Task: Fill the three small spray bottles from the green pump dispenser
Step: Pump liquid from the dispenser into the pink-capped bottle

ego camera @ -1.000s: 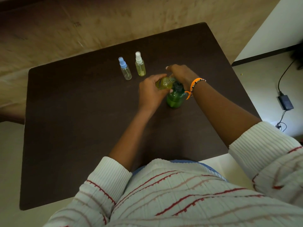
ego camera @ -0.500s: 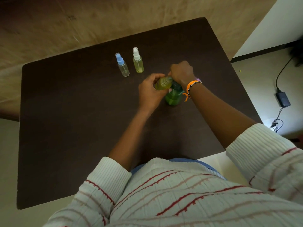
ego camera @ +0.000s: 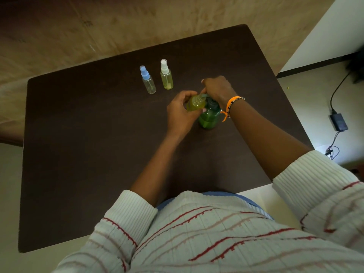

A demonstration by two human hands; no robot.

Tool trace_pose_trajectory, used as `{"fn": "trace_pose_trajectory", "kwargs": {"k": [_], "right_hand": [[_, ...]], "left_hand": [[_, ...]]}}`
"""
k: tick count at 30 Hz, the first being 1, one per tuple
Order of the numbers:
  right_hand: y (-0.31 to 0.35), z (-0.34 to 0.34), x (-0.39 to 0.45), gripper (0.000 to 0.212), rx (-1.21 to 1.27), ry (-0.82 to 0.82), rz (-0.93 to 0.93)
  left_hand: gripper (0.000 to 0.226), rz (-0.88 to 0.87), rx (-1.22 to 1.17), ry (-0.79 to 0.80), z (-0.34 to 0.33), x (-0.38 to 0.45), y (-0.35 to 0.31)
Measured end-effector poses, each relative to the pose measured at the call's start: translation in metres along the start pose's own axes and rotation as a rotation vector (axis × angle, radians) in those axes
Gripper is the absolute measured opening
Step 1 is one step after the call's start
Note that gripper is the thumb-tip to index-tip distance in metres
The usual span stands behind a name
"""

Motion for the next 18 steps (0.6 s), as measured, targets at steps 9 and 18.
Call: {"fn": "trace_pose_trajectory", "kwargs": {"k": [9, 18], "right_hand": [[0.0063, -0.0006, 0.005, 0.036, -0.172, -0.023, 0.059], [0.0005, 0.0029, 0.0048, 0.045, -0.078, -0.081, 0.073]], "left_hand": [[0.043, 0.015, 0.012, -0.017, 0.0007, 0.0014, 0.0014], [0.044, 0.004, 0.02, -0.007, -0.0009, -0.0001, -0.0006]]}}
Point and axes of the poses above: each hand's wrist, its own x-axis towards the middle knuckle, its own z-axis out of the back of the hand, y = z × x, the point moved 7 cm from there along x, towards the middle knuckle, and after that the axes turned 9 degrees about z, right-handed, at the moved point
